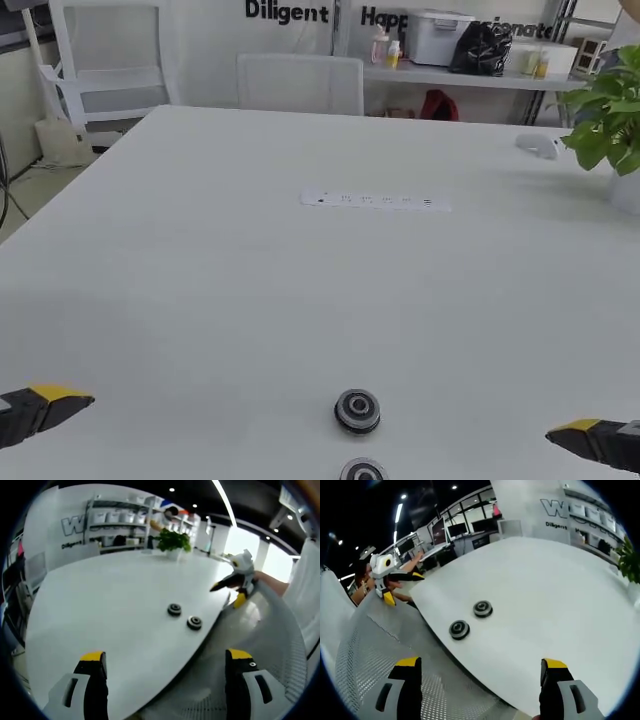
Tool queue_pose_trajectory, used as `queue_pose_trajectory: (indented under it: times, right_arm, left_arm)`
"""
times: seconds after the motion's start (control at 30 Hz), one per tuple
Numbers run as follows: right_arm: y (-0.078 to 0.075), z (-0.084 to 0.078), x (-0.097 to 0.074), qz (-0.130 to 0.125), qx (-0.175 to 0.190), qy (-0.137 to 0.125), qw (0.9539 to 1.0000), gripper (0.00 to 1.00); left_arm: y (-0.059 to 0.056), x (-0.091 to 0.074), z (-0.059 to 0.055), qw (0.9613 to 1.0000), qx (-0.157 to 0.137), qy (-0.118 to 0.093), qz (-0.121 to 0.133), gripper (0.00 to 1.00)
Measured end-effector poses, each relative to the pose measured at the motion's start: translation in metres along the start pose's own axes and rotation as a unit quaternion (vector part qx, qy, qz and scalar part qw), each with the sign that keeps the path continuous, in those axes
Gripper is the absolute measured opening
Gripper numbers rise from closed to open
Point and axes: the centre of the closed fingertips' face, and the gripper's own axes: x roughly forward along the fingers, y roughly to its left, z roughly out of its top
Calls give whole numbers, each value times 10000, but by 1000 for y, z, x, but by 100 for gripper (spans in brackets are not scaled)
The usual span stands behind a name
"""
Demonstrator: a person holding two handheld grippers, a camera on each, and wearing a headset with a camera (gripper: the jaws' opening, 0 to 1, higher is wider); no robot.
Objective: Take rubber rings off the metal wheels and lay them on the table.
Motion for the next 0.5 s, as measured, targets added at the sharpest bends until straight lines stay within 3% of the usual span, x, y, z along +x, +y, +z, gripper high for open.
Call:
queue_pose_trajectory:
  times: [0.5]
  right_arm:
    - [5, 5, 0, 140, 95, -173, 9997, 99]
  left_arm:
    - [2, -2, 4, 9999, -8, -145, 50, 100]
